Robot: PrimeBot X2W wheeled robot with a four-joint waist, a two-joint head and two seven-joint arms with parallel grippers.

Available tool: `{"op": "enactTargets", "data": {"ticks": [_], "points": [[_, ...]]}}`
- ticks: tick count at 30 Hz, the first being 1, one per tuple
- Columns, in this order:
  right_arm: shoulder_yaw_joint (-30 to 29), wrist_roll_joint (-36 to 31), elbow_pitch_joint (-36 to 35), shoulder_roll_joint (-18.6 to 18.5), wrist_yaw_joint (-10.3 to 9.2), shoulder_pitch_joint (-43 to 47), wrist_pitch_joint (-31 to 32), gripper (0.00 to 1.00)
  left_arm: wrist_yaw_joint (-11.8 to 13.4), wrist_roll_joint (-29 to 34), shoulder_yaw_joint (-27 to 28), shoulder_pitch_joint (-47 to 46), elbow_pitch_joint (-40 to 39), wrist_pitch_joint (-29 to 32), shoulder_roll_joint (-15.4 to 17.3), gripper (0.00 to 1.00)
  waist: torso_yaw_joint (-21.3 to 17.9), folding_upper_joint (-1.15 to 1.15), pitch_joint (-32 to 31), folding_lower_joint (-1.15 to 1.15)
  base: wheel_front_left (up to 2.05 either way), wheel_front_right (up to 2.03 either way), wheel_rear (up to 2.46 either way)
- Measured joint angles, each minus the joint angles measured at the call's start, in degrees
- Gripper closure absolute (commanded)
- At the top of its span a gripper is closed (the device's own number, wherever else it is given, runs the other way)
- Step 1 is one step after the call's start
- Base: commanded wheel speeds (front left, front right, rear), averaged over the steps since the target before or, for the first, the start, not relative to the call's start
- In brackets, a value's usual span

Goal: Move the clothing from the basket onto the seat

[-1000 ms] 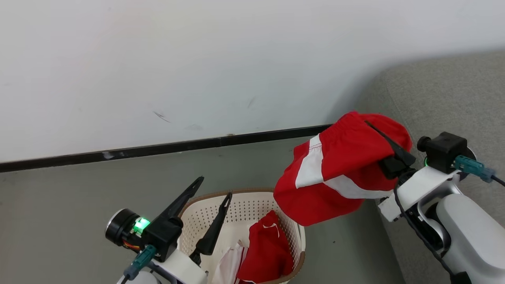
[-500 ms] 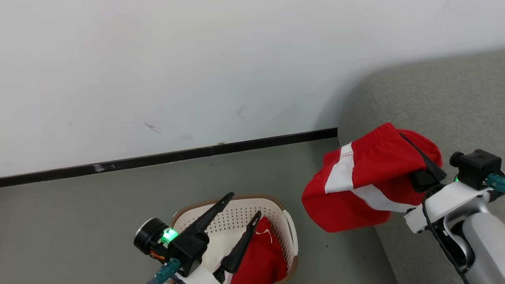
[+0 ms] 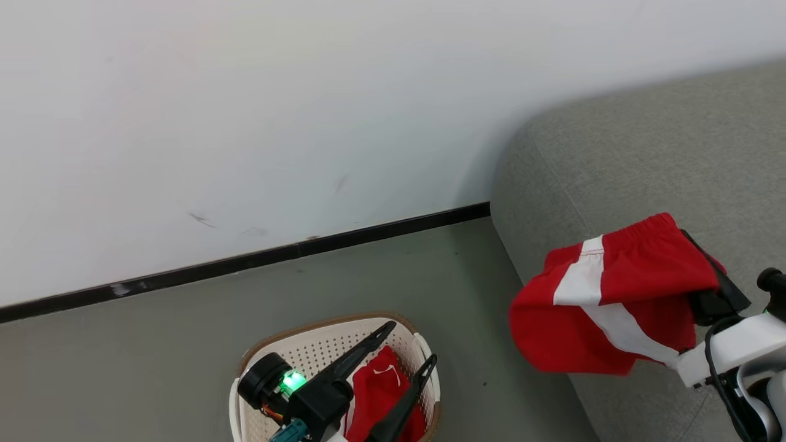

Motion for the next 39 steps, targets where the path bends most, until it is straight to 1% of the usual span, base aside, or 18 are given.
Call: {"op": "enactTargets", "data": {"ticks": [11, 15, 19, 23, 25, 28, 31, 34, 35, 37, 39], "points": [[-3.4, -1.5, -3.3, 1.4, 0.0, 5.5, 0.0, 1.0, -0.3, 0.0, -0.9, 0.1, 0.3, 0.0, -0.7, 0.0, -4.7, 0.0, -0.3, 0.0, 0.0, 0.0, 0.0], [-3.5, -1.9, -4.2, 1.9, 0.0, 6.8, 0.0, 1.0, -0.7, 0.0, -0.8, 0.1, 0.5, -0.1, -0.8, 0.0, -6.5, 0.0, -0.2, 0.0, 0.0, 0.0, 0.0], [-3.2, -1.8, -5.2, 3.4, 0.0, 7.8, 0.0, 1.0, -0.6, 0.0, -0.6, 0.1, 0.5, -0.1, -0.8, 0.0, -8.2, 0.0, 0.0, 0.0, 0.0, 0.0, 0.0], [-2.4, -1.9, -5.7, 2.9, 0.0, 7.8, 0.6, 1.0, -0.4, 0.0, -0.1, 0.1, 0.4, -0.1, -0.8, 0.0, -9.6, 0.0, 0.4, 0.0, 0.0, 0.0, 0.0], [-2.2, -1.9, -5.7, 2.5, 0.0, 7.5, 1.0, 1.0, 0.2, 0.1, 0.5, 0.1, 0.0, -0.1, -0.6, 0.0, -10.1, 0.0, 0.9, 0.0, 0.0, 0.0, 0.0], [-2.1, -1.9, -5.6, 1.8, 0.0, 5.2, 1.8, 1.0, 0.9, 0.6, 1.5, 0.1, -0.5, -0.1, 0.0, 0.0, -10.6, 0.0, 1.9, 0.0, 0.0, 0.0, 0.0], [-2.3, -1.3, -5.1, 1.1, 0.0, 1.1, 3.1, 1.0, 1.5, 1.0, 2.4, 0.1, -1.2, -0.1, 0.4, 0.0, -10.8, 0.0, 3.1, 0.0, 0.0, 0.0, 0.0], [-2.6, -0.1, -3.4, 1.0, 0.0, -3.2, 4.9, 1.0, 2.0, 1.0, 2.9, 0.1, -2.0, -0.1, 0.7, 0.0, -10.9, 0.0, 4.4, 0.0, 0.0, 0.0, 0.0], [-3.3, 0.5, -2.2, 1.0, 0.0, -6.3, 6.2, 1.0, 2.4, 1.3, 3.1, 0.0, -2.6, -0.1, 1.1, 0.0, -10.8, 0.0, 5.3, 0.0, 0.0, 0.0, 0.0], [-3.9, 0.8, -1.6, 1.0, 0.0, -7.8, 6.6, 1.0, 2.6, 1.5, 3.3, 0.0, -2.9, -0.1, 1.2, 0.0, -10.8, 0.0, 5.7, 0.0, 0.0, 0.0, 0.0], [-4.8, 1.2, -0.2, 0.7, 0.0, -11.6, 7.5, 1.0, 2.9, 1.6, 3.5, -0.1, -3.5, -0.1, 1.5, 0.0, -10.6, 0.0, 6.7, 0.0, 0.0, 0.0, 0.0]]}}
